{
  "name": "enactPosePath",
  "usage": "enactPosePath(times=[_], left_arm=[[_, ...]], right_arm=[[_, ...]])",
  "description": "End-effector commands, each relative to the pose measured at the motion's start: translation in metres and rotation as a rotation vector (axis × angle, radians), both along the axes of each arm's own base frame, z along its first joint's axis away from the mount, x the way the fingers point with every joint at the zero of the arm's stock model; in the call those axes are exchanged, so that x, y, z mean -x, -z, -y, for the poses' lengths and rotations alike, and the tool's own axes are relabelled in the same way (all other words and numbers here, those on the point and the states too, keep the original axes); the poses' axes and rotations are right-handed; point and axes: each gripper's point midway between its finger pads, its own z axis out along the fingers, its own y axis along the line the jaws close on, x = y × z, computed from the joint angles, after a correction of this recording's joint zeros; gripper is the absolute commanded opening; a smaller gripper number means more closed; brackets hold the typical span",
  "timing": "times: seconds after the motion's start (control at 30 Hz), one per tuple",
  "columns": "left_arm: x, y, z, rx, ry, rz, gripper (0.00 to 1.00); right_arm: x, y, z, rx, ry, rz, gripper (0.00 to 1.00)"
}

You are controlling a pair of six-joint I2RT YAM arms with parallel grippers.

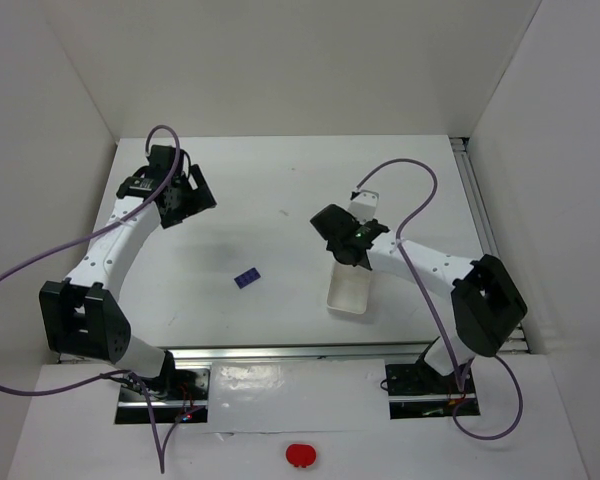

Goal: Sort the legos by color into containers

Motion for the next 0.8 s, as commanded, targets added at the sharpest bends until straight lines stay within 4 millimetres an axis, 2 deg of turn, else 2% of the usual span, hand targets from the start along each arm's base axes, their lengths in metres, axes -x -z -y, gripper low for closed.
enactPosePath(times=[0.0, 0.07, 0.1, 0.23, 0.27, 0.3, 0.33, 0.4, 0.43, 0.47, 0.5, 0.53, 0.57, 0.6, 0.63, 0.67, 0.7, 0.73, 0.77], left_arm=[[-0.003, 0.000, -0.001, -0.008, 0.019, 0.009, 0.96], [-0.003, 0.000, -0.001, -0.008, 0.019, 0.009, 0.96], [-0.003, 0.000, -0.002, -0.014, 0.026, 0.008, 0.96], [-0.002, -0.003, -0.004, -0.021, 0.020, 0.018, 0.96], [-0.002, -0.003, -0.004, -0.021, 0.020, 0.018, 0.96], [-0.002, -0.003, -0.004, -0.021, 0.020, 0.018, 0.96], [-0.003, -0.003, -0.005, -0.028, 0.014, 0.019, 0.96], [-0.005, -0.007, -0.007, -0.037, 0.006, 0.030, 0.96], [-0.005, -0.007, -0.007, -0.037, 0.006, 0.030, 0.96], [-0.007, -0.011, -0.011, -0.052, -0.007, 0.041, 0.96], [-0.004, -0.009, -0.014, -0.064, -0.016, 0.028, 0.96], [-0.003, -0.014, -0.016, -0.064, -0.037, 0.046, 0.96], [-0.003, -0.019, -0.019, -0.072, -0.061, 0.059, 0.96], [0.000, -0.018, -0.021, -0.079, -0.067, 0.059, 0.96], [0.002, -0.024, -0.021, -0.077, -0.068, 0.077, 0.96], [0.002, -0.024, -0.021, -0.077, -0.068, 0.077, 0.96], [0.002, -0.025, -0.023, -0.082, -0.074, 0.087, 0.96], [0.002, -0.025, -0.023, -0.082, -0.074, 0.087, 0.96], [0.002, -0.025, -0.023, -0.082, -0.074, 0.087, 0.96]], right_arm=[[-0.002, -0.003, 0.011, 0.020, 0.088, 0.022, 0.62], [-0.004, -0.002, 0.009, 0.022, 0.088, 0.020, 0.69], [-0.009, -0.010, 0.005, 0.005, 0.088, 0.037, 0.73], [-0.010, -0.028, -0.013, 0.029, 0.024, 0.082, 0.73], [-0.009, -0.029, -0.018, 0.038, -0.005, 0.086, 0.70], [-0.014, -0.038, -0.032, 0.011, -0.042, 0.118, 0.68], [-0.009, -0.038, -0.049, 0.025, -0.146, 0.104, 0.67], [-0.011, -0.047, -0.083, -0.028, -0.284, 0.134, 0.67], [-0.003, -0.044, -0.108, -0.075, -0.400, 0.099, 0.67], [-0.002, -0.035, -0.118, -0.050, -0.481, 0.072, 0.69], [0.001, -0.036, -0.137, -0.071, -0.558, 0.074, 0.73], [0.017, -0.027, -0.158, -0.096, -0.673, 0.032, 0.76], [0.021, -0.024, -0.169, -0.076, -0.753, 0.023, 0.83], [0.027, -0.009, -0.178, -0.060, -0.809, -0.016, 0.88], [0.031, -0.008, -0.189, -0.065, -0.857, -0.024, 0.95], [0.041, -0.004, -0.202, -0.063, -0.929, -0.041, 0.97], [0.045, 0.011, -0.209, -0.051, -0.965, -0.075, 0.99], [0.043, 0.009, -0.218, -0.054, -0.990, -0.076, 0.99], [0.052, 0.014, -0.227, -0.054, -1.037, -0.100, 0.99]])
